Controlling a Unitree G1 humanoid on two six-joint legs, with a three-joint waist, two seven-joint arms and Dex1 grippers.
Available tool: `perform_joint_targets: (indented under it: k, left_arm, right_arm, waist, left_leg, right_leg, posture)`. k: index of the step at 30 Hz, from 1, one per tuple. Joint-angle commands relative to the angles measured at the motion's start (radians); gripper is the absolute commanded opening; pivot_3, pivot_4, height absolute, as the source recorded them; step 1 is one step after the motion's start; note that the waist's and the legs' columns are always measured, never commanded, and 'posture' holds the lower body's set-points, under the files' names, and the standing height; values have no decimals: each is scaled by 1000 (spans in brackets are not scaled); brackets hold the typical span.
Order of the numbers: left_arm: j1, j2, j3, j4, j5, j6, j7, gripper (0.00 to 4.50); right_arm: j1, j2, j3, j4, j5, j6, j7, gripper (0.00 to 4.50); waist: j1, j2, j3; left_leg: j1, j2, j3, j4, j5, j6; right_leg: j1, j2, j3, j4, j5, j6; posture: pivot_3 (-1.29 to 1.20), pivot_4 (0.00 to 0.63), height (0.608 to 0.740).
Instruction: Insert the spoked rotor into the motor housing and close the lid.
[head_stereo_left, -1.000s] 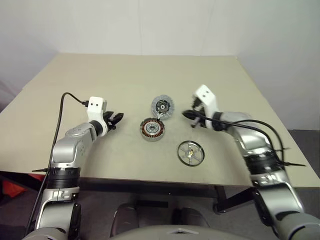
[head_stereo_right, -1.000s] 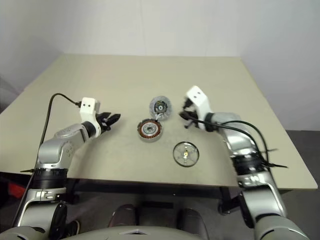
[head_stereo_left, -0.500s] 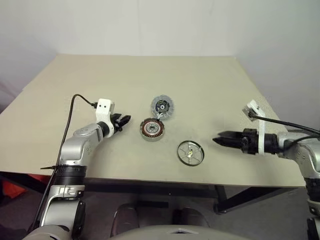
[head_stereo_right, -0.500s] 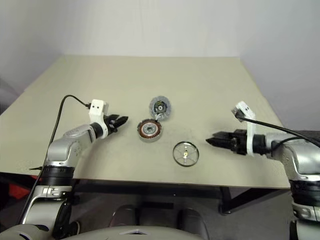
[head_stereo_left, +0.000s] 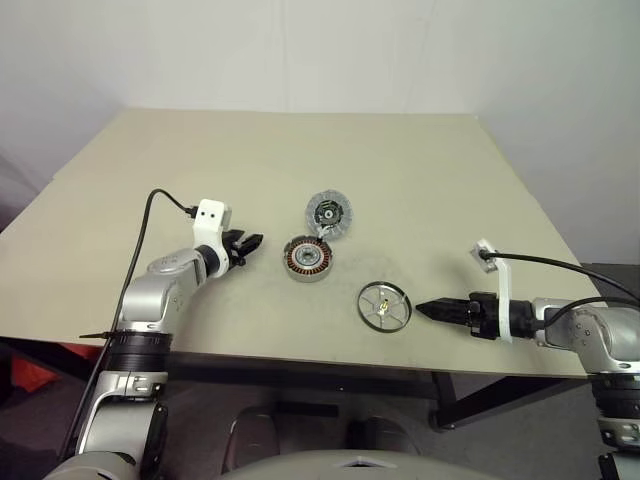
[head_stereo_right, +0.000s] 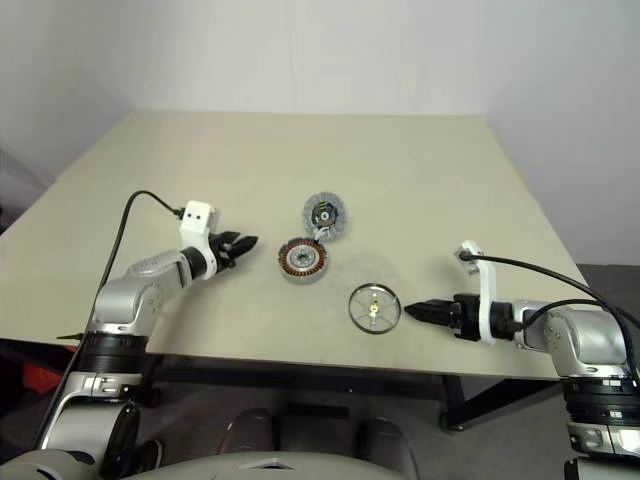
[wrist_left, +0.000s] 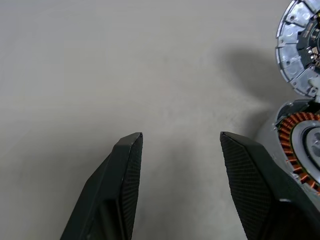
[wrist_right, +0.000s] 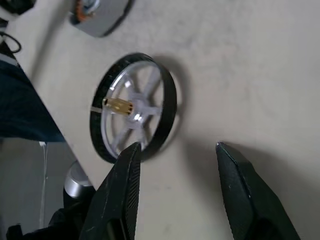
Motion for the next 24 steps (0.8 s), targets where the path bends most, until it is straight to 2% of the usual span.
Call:
perform_joint_targets:
  k: [1,24]
  left_arm:
    - [3,21,16,-56,1,-1,1,2598]
    - [10,31,16,-67,-1,-4,11,2598]
  right_arm:
    - [-24,4,21,-1,5,-21,-7,2639]
    - [-98,68,50,-89,113,83,-53,2639]
  waist:
    - [0,0,0]
    - [1,0,0]
  left_leg:
    - [0,0,0,0,0,0]
    - [0,0,0,0,0,0]
  right_leg:
    - [0,0,0,0,0,0]
    - [0,0,0,0,0,0]
  posture:
    - [0,0,740]
    - [0,0,740]
